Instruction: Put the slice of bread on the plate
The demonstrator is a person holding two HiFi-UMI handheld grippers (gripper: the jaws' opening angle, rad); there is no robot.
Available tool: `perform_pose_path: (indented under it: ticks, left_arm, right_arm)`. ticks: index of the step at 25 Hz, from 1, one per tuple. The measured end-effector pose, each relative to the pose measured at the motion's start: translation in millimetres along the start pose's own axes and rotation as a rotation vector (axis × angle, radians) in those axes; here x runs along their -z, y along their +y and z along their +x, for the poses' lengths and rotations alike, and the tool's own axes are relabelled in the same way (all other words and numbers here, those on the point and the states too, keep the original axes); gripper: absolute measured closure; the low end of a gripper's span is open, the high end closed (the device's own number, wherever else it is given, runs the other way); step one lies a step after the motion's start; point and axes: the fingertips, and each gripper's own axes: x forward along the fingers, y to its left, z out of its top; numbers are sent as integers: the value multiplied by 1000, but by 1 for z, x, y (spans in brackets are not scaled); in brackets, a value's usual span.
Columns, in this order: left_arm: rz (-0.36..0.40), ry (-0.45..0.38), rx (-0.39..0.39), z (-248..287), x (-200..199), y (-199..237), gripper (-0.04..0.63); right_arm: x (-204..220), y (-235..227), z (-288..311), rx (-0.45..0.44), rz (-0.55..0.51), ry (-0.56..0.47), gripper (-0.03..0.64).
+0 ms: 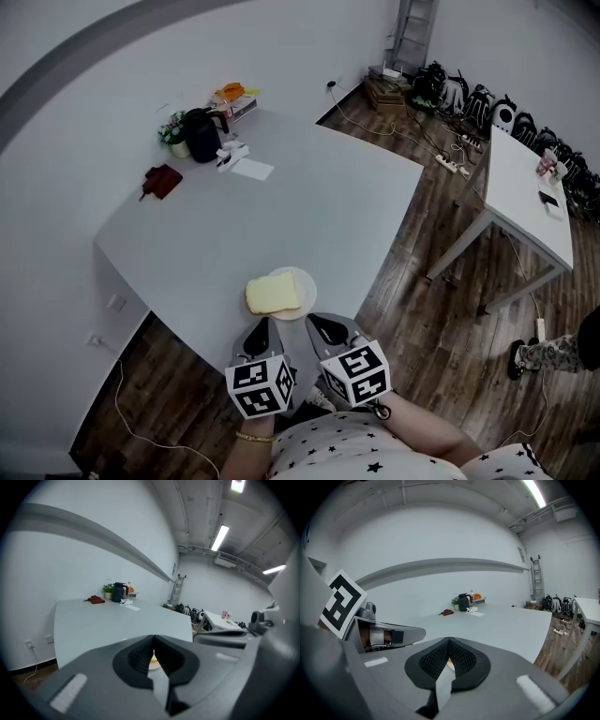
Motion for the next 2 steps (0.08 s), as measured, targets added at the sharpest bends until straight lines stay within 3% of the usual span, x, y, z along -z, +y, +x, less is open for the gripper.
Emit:
perform_pose_path:
  ticks: [2]
  left_arm:
    - [1,3,0,1,1,0,588]
  right_arm:
    - [0,0,1,-1,0,1,618]
